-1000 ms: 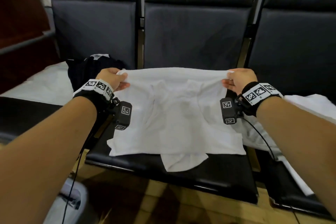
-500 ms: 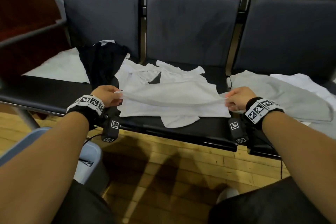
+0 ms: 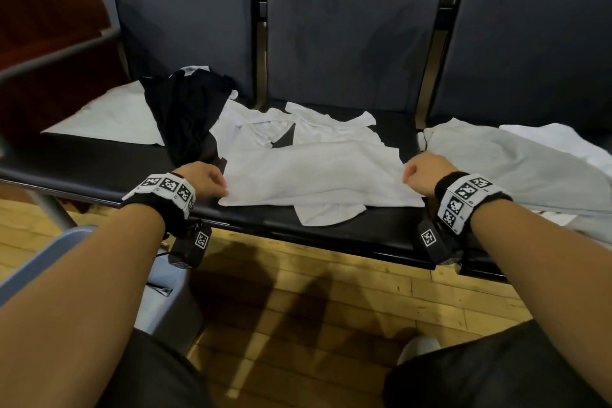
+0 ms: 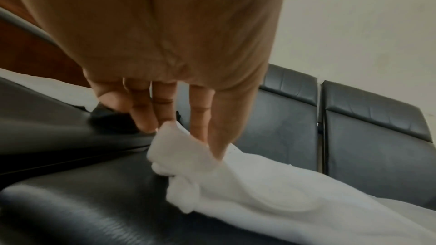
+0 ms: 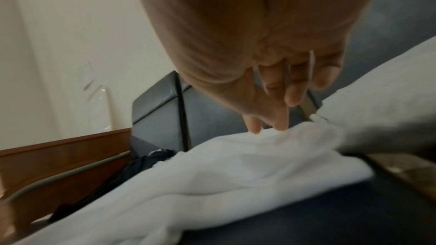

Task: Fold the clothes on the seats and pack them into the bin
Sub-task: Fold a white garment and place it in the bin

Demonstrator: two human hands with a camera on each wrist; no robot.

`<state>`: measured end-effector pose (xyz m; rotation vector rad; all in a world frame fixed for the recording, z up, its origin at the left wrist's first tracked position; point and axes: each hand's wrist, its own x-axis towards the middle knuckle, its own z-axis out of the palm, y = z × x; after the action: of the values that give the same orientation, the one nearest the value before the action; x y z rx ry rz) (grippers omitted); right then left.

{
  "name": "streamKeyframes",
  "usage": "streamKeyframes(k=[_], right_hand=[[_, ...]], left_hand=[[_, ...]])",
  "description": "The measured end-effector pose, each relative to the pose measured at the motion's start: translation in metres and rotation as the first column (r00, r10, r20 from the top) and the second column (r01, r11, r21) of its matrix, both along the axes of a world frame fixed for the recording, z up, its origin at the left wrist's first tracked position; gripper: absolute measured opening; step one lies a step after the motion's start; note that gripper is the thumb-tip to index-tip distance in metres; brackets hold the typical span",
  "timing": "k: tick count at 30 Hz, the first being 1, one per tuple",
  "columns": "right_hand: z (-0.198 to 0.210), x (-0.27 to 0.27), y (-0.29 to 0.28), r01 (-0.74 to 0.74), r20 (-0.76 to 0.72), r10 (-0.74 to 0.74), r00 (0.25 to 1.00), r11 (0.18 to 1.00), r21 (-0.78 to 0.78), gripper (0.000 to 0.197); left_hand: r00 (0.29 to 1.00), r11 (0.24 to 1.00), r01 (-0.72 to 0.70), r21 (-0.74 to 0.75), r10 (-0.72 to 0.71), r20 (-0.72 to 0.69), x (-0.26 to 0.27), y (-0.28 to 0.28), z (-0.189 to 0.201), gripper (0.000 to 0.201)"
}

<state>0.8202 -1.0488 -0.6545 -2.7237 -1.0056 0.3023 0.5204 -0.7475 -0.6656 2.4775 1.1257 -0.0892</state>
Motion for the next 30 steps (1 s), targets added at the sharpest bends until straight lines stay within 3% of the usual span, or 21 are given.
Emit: streamKeyframes(k=[2, 5, 8, 13, 19, 23, 26, 30], right_hand=[[0.001, -0.010, 0.013, -0.060, 0.020, 0.058, 0.998, 0.996, 0.065, 0.021], [-0.009, -0.034, 0.036, -0.242, -0.019, 0.245, 0.969, 0.963, 0.118, 0.027], [-0.023, -0.056, 0.057, -0.367, -0.022, 0.368, 0.929, 0.929, 0.048, 0.038], [-0.036, -0.064, 0.072, -0.333, -0.026, 0.332, 0.943, 0.943, -0.015, 0.051], [-0.034, -0.065, 0.074, -0.350, 0.059, 0.355, 0.933, 0.933, -0.084, 0.018], [-0.025, -0.074, 0.069, -0.375, 0.136, 0.415, 0.899, 0.893, -0.247, 0.006], [-0.018, -0.078, 0.067, -0.370, 0.125, 0.408, 0.904, 0.896, -0.247, 0.019], [-0.020, -0.071, 0.076, -0.296, 0.039, 0.296, 0.955, 0.955, 0.004, 0.033]], left_hand=[[0.997, 1.000, -0.006, 0.005, 0.006, 0.080, 0.007, -0.005, 0.003, 0.014], [0.986, 0.995, 0.091, 0.030, -0.094, 0.139, 0.020, -0.023, 0.007, 0.019], [0.972, 0.969, 0.231, 0.093, -0.234, 0.024, 0.036, -0.038, 0.000, 0.025], [0.944, 0.941, 0.315, 0.123, -0.297, -0.147, 0.052, -0.050, -0.018, 0.041], [0.937, 0.926, 0.340, 0.161, -0.321, -0.135, 0.057, -0.047, -0.019, 0.027], [0.933, 0.933, 0.344, 0.104, -0.327, -0.152, 0.056, -0.046, -0.012, 0.024], [0.972, 0.975, 0.204, 0.089, -0.191, -0.134, 0.052, -0.037, -0.008, 0.039], [0.973, 0.971, -0.186, 0.149, 0.203, -0.108, 0.046, -0.015, -0.011, 0.070]])
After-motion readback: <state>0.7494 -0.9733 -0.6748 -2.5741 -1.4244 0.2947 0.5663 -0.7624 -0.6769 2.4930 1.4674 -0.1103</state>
